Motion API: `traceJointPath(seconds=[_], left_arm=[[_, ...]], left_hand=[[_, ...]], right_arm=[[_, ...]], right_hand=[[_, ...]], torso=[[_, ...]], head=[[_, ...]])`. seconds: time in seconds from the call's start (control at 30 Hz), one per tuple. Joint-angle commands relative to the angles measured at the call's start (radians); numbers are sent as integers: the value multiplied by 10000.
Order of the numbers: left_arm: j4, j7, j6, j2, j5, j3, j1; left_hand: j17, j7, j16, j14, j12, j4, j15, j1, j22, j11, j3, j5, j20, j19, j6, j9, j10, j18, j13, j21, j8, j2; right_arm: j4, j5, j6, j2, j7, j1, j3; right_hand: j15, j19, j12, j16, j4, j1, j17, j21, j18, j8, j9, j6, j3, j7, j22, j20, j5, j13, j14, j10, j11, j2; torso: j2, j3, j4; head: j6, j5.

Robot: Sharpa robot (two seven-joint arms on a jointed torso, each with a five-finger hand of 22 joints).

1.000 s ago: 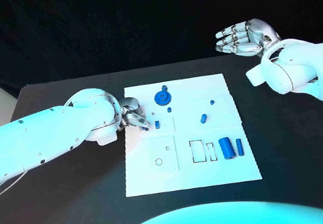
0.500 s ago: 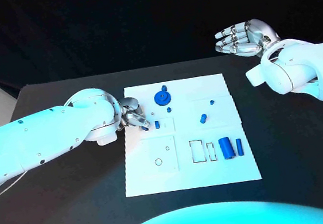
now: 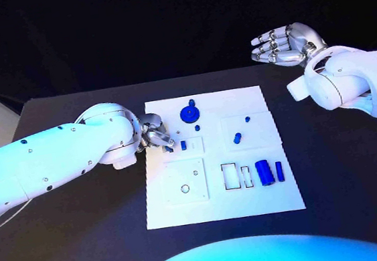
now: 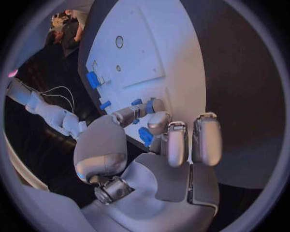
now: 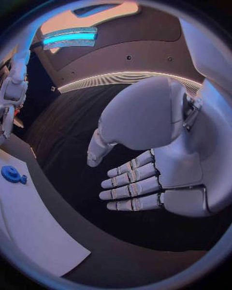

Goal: Assemble the parts on the task board

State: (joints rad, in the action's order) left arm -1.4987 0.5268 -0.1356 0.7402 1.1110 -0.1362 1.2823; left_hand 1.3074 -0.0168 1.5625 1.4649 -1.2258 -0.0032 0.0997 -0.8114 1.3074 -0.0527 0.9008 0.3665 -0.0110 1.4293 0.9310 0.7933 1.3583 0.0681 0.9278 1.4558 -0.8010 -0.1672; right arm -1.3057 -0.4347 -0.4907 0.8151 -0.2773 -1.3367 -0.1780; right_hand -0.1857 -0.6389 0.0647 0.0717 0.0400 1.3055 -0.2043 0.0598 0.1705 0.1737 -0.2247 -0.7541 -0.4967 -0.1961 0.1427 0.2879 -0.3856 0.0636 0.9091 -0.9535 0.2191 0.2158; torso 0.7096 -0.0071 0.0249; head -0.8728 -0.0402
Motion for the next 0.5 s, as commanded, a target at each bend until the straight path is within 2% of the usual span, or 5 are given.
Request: traceJointPath(seconds=[0.03,0.37,0.5], left_arm=[[16,74,-50,-10,-38,-22,-33],[18,71,-99,-14,-52,-23,-33],[12,70,-106,-21,-77,-23,-35]], left_hand=[[2481,72,7,1016,-32,-113,61,24,512,-46,30,-71,-4,0,13,-13,38,-143,-10,-43,62,-78],[2508,87,20,1023,-54,10,69,123,522,-56,-275,-86,1,11,50,-44,38,-146,25,-45,71,-200],[2507,115,19,1023,-58,-37,83,-5,518,-80,-251,-39,4,10,39,-56,35,-145,36,-50,82,-133]], right_arm=[[-9,-29,165,4,-74,7,0],[-13,-29,170,12,-73,8,-1],[-16,-29,177,13,-71,8,-1]], right_hand=[[-64,71,-24,-41,5,-59,15,-39,-49,-47,8,-99,58,-795,-19,28,-52,-7,-34,57,27,-35],[-64,71,-24,-41,5,-59,15,-39,-49,-47,8,-99,58,-795,-19,28,-52,-7,-34,57,27,-35],[-64,71,-24,-41,5,-59,15,-39,-49,-47,8,-99,58,-795,-19,28,-52,-7,-34,57,27,-35]], torso=[[1,3,0],[4,4,-4],[5,2,-5]], head=[[2,8],[2,12],[2,11]])
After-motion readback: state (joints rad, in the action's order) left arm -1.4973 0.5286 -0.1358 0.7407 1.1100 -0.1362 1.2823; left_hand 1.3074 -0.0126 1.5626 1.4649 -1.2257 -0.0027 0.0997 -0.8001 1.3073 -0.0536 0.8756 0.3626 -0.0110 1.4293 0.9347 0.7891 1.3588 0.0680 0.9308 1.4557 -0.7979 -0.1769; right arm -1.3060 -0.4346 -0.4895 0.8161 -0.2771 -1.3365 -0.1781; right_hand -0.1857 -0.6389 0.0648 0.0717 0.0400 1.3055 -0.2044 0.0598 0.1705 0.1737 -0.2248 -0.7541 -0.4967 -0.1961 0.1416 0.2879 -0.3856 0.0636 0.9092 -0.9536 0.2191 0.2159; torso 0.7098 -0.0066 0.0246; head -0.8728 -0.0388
